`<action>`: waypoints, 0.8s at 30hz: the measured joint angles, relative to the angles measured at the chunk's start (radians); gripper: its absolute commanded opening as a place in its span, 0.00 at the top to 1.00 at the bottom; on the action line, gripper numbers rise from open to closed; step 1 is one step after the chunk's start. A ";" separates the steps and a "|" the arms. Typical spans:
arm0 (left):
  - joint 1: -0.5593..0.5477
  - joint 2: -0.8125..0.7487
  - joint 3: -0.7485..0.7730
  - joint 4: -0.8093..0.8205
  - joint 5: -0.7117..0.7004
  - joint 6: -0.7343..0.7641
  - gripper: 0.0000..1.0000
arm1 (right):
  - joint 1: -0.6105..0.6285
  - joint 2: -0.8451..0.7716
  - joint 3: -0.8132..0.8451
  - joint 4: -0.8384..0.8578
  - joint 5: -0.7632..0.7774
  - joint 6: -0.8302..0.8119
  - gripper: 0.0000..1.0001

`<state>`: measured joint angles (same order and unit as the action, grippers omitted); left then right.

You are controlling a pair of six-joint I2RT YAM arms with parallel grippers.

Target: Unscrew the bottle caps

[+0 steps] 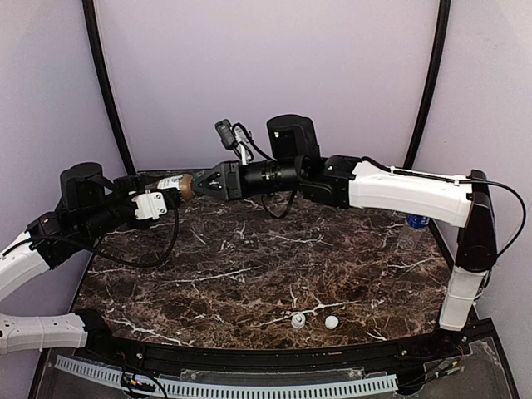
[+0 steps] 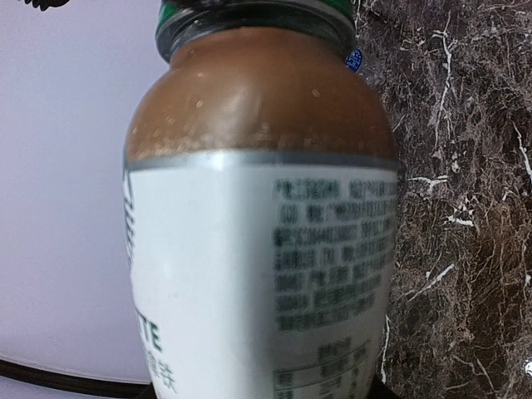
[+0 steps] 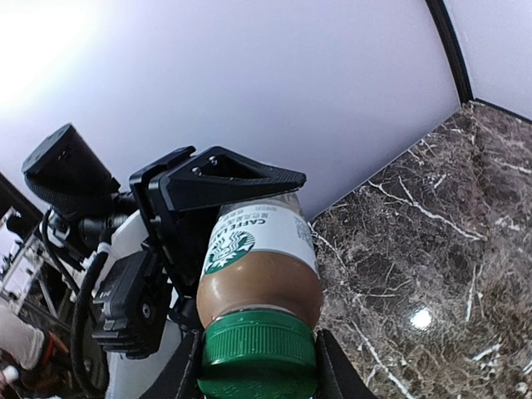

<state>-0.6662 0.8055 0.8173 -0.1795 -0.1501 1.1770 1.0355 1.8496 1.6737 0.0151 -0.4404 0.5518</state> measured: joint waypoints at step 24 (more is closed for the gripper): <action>0.002 -0.011 0.131 -0.508 0.342 -0.189 0.55 | 0.211 -0.098 -0.064 -0.230 0.272 -0.911 1.00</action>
<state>-0.6647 0.7940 0.9485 -0.6876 0.1921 0.9878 1.2469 1.7512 1.6100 -0.2146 -0.1688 -0.3588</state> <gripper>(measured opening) 0.486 0.339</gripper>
